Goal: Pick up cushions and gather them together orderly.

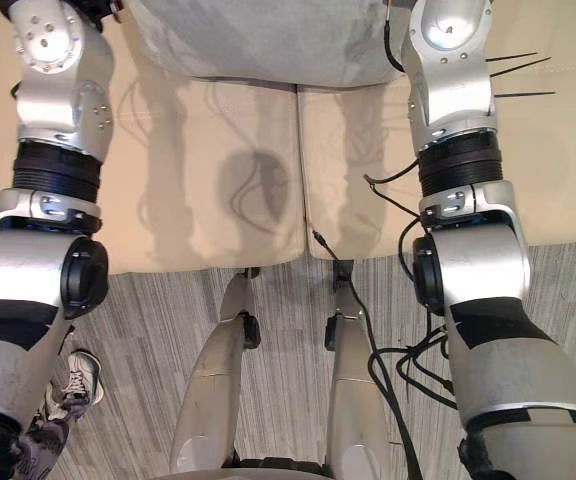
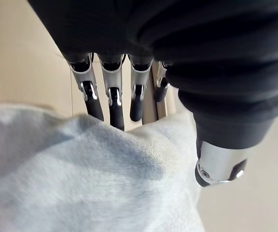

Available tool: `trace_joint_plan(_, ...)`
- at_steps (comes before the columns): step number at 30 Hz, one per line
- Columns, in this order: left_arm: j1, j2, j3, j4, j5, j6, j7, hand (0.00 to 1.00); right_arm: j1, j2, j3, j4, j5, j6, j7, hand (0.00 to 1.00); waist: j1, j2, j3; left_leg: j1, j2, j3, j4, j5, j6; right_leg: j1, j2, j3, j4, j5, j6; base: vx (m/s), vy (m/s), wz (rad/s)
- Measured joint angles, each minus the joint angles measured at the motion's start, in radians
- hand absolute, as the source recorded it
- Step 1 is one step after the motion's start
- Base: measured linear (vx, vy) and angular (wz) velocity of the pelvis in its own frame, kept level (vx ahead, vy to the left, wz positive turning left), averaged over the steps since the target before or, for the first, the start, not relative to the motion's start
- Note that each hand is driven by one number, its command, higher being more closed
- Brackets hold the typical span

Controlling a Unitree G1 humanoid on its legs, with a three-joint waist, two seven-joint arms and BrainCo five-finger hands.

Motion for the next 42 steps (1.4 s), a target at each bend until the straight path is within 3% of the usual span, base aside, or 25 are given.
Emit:
trace_joint_plan(3, 0.049, 0.058, 0.019, 0.0, -0.041, 0.013, -0.044, 0.0, 0.042, -0.068, 0.001, -0.045, 0.133, -0.001, 0.072, 0.0, 0.0, 0.0, 0.0, 0.011, 0.001, 0.009, 0.0, 0.0, 0.0, 0.006, 0.0, -0.004, 0.015, -0.002, -0.003, -0.03, -0.063, 0.02)
trace_joint_plan(7, 0.148, 0.111, 0.06, -0.006, -0.071, 0.022, -0.082, 0.0, 0.116, -0.124, -0.008, -0.078, 0.274, -0.001, 0.113, 0.0, -0.002, -0.001, 0.0, 0.057, 0.005, 0.023, -0.001, -0.008, 0.002, 0.053, 0.001, -0.007, 0.016, -0.004, -0.006, -0.04, -0.074, -0.04)
trace_joint_plan(8, 0.223, 0.138, 0.094, -0.05, -0.089, 0.02, -0.097, 0.0, 0.166, -0.131, -0.015, -0.135, 0.324, -0.002, 0.119, 0.0, 0.009, 0.001, -0.001, 0.094, 0.026, 0.051, -0.008, -0.12, 0.049, 0.072, 0.024, -0.003, 0.018, -0.007, -0.003, -0.05, -0.074, -0.28)
trace_joint_plan(9, 0.253, 0.144, 0.107, -0.069, -0.103, 0.02, -0.102, 0.0, 0.2, -0.139, -0.025, -0.178, 0.349, -0.008, 0.125, 0.0, 0.004, -0.001, -0.002, 0.098, 0.028, 0.065, -0.009, -0.132, 0.063, 0.074, 0.02, 0.0, 0.022, -0.006, -0.004, -0.04, -0.061, -0.11)
trace_joint_plan(10, 0.306, 0.143, 0.126, -0.1, -0.117, 0.021, -0.112, 0.0, 0.264, -0.153, -0.053, -0.246, 0.38, -0.018, 0.135, 0.0, -0.004, -0.001, -0.002, 0.108, 0.024, 0.092, -0.009, -0.168, 0.03, 0.086, 0.005, -0.004, 0.022, -0.007, -0.003, -0.01, -0.023, 0.27)
trace_joint_plan(12, 0.448, 0.124, 0.138, -0.183, -0.144, 0.019, -0.125, 0.0, 0.399, -0.171, -0.107, -0.353, 0.4, -0.023, 0.137, 0.0, -0.011, -0.001, -0.002, 0.148, 0.017, 0.151, -0.003, -0.195, 0.013, 0.129, -0.016, -0.005, 0.005, -0.012, 0.005, 0.02, -0.021, 0.14)
trace_joint_plan(13, 0.543, 0.099, 0.156, -0.229, -0.144, 0.018, -0.133, 0.0, 0.488, -0.165, -0.129, -0.396, 0.4, -0.024, 0.138, 0.0, -0.002, 0.0, -0.002, 0.183, 0.019, 0.157, -0.003, -0.153, 0.052, 0.161, -0.013, 0.002, 0.009, -0.023, 0.016, 0.03, -0.042, -0.1)
trace_joint_plan(14, 0.629, 0.071, 0.171, -0.27, -0.144, 0.016, -0.143, 0.0, 0.584, -0.152, -0.145, -0.438, 0.399, -0.025, 0.141, 0.0, -0.008, -0.001, -0.003, 0.215, 0.017, 0.156, -0.003, -0.134, 0.07, 0.196, -0.014, 0.001, 0.016, -0.04, 0.019, 0.09, -0.072, 0.17)
trace_joint_plan(15, 0.766, 0.013, 0.165, -0.321, -0.143, 0.013, -0.151, 0.0, 0.764, -0.123, -0.185, -0.509, 0.396, -0.036, 0.152, 0.0, -0.013, -0.004, -0.045, 0.234, 0.002, 0.141, -0.003, -0.149, 0.076, 0.221, -0.027, -0.008, 0.03, -0.073, 0.025, 0.11, -0.058, 0.38)
trace_joint_plan(18, 1.001, -0.097, 0.152, -0.388, -0.135, 0.012, -0.187, 0.0, 0.999, -0.022, -0.223, -0.555, 0.334, -0.046, 0.177, 0.0, -0.006, -0.013, -0.095, 0.279, -0.012, 0.134, -0.003, -0.151, 0.081, 0.265, -0.041, -0.011, 0.038, -0.104, 0.027, 0.15, -0.068, 0.24)
trace_joint_plan(19, 1.135, -0.161, 0.132, -0.388, -0.114, 0.015, -0.202, 0.0, 1.107, 0.058, -0.226, -0.546, 0.281, -0.045, 0.194, 0.0, -0.006, -0.013, -0.095, 0.324, -0.019, 0.12, -0.003, -0.151, 0.082, 0.316, -0.041, -0.011, 0.033, -0.114, 0.031, 0.14, -0.085, 0.12)
trace_joint_plan(23, 1.375, -0.27, 0.079, -0.354, -0.019, 0.037, -0.28, 0.0, 1.329, 0.187, -0.227, -0.417, 0.14, -0.016, 0.249, 0.0, -0.01, -0.014, -0.142, 0.396, -0.029, 0.084, -0.002, -0.151, 0.082, 0.418, -0.041, -0.031, -0.012, -0.115, 0.03, 0.12, -0.073, 0.12)
trace_joint_plan(27, 1.467, -0.283, 0.079, -0.176, 0.075, 0.049, -0.339, 0.0, 1.477, 0.263, -0.222, -0.216, 0.045, -0.001, 0.312, 0.0, -0.011, -0.021, -0.227, 0.476, -0.029, 0.067, -0.003, -0.169, 0.065, 0.519, -0.039, -0.03, -0.068, -0.115, 0.03, 0.04, -0.05, -0.03)
trace_joint_plan(32, 1.561, -0.299, 0.081, 0.045, 0.216, 0.082, -0.396, 0.0, 1.573, 0.274, -0.199, 0.047, -0.099, 0.024, 0.363, 0.0, -0.021, -0.036, -0.309, 0.573, -0.028, 0.081, -0.01, -0.233, 0.069, 0.609, -0.036, 0.005, -0.124, -0.118, 0.037, -0.05, 0.029, -0.23)
trace_joint_plan(36, 1.605, -0.299, 0.082, 0.103, 0.27, 0.094, -0.407, 0.0, 1.601, 0.274, -0.202, 0.125, -0.175, 0.05, 0.373, 0.0, -0.039, -0.056, -0.329, 0.622, -0.033, 0.102, -0.01, -0.244, 0.081, 0.661, -0.036, 0.046, -0.158, -0.117, 0.038, -0.03, 0.028, -0.15)
trace_joint_plan(41, 1.596, -0.296, 0.082, 0.097, 0.273, 0.094, -0.407, 0.0, 1.58, 0.276, -0.198, 0.144, -0.182, 0.063, 0.374, 0.0, -0.035, -0.071, -0.33, 0.643, -0.037, 0.158, -0.01, -0.246, 0.084, 0.653, -0.033, 0.124, -0.161, -0.114, 0.033, -0.03, 0.012, -0.36)
trace_joint_plan(42, 1.579, -0.286, 0.081, 0.093, 0.273, 0.094, -0.406, 0.0, 1.553, 0.287, -0.193, 0.137, -0.182, 0.063, 0.373, 0.0, -0.031, -0.083, -0.319, 0.643, -0.039, 0.192, -0.01, -0.247, 0.085, 0.632, -0.032, 0.161, -0.162, -0.084, 0.035, -0.06, 0.006, -0.57)
